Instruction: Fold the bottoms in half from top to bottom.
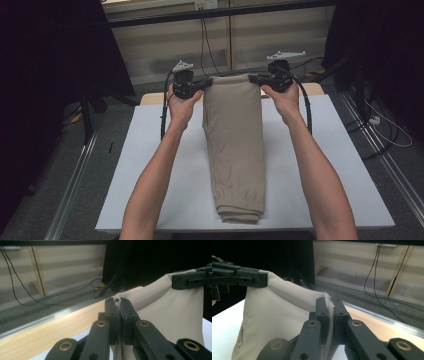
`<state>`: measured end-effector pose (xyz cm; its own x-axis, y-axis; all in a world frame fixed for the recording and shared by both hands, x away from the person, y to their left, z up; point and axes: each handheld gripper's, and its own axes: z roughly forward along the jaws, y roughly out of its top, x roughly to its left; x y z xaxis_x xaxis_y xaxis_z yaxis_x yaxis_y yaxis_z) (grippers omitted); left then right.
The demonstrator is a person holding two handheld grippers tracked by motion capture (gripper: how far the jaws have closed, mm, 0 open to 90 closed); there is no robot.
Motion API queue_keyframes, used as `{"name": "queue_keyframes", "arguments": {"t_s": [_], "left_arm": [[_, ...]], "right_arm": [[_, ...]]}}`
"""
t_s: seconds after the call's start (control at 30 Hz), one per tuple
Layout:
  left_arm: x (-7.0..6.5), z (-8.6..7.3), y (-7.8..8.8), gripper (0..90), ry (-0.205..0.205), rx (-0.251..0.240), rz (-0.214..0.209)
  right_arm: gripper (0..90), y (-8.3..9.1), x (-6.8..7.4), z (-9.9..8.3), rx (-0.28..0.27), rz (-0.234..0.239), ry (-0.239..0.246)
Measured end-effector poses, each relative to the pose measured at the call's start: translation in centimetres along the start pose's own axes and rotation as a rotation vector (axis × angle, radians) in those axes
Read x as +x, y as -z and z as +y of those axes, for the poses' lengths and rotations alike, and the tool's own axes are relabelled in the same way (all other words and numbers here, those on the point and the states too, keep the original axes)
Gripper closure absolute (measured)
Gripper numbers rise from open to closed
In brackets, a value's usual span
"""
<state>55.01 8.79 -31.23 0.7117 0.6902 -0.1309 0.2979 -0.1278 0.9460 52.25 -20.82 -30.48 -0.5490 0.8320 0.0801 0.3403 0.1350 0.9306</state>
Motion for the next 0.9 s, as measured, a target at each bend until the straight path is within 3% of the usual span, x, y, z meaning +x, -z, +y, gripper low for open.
{"name": "queue_keyframes", "arguments": {"t_s": [0.23,0.53,0.77,0.9], "left_arm": [[-1.1,-1.0,1.2,86.3,-0.019,0.009,-0.03],[-3.2,-2.8,3.3,86.2,-0.087,0.021,-0.068],[-4.7,-5.3,5.7,86.0,-0.116,0.027,-0.111],[-5.8,-7.6,7.2,85.9,-0.111,0.043,-0.148]], "right_arm": [[86.0,1.0,0.5,-1.5,-0.001,0.029,0.0],[86.0,3.2,2.0,-3.8,-0.015,0.077,0.018],[85.9,5.0,3.8,-6.4,-0.013,0.127,0.026],[85.9,6.0,5.1,-8.2,0.02,0.164,0.065]]}}
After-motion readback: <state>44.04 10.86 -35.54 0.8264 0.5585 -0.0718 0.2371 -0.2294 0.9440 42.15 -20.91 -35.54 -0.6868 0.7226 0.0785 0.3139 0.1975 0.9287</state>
